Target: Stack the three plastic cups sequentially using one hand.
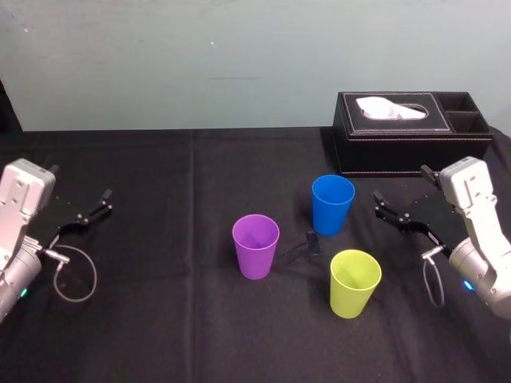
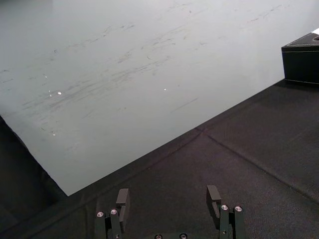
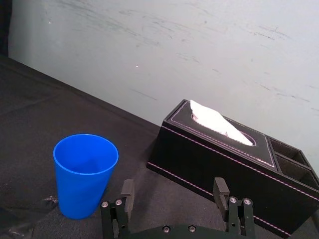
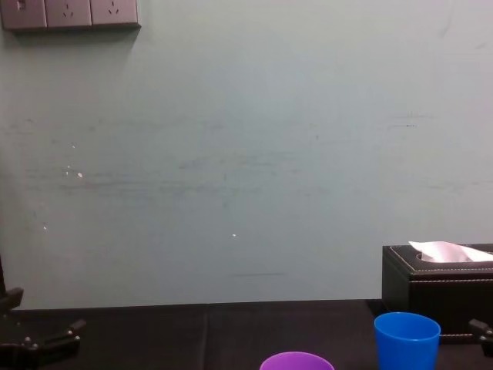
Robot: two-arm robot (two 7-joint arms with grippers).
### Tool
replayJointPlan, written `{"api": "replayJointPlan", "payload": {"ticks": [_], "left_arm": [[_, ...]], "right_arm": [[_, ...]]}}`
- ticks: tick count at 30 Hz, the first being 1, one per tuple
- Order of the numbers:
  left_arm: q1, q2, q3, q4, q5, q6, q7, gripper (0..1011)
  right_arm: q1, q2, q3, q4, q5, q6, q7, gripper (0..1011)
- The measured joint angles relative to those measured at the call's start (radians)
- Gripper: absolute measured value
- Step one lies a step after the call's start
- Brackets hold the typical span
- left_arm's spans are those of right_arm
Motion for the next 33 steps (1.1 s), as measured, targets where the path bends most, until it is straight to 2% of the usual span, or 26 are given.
{"api": "replayJointPlan", "payload": {"ticks": [33], "left_arm": [[0.000, 0.000, 0.000, 0.000, 0.000, 0.000, 0.000, 1010]], "right_arm": [[0.000, 0.000, 0.000, 0.000, 0.000, 0.000, 0.000, 1004]]}}
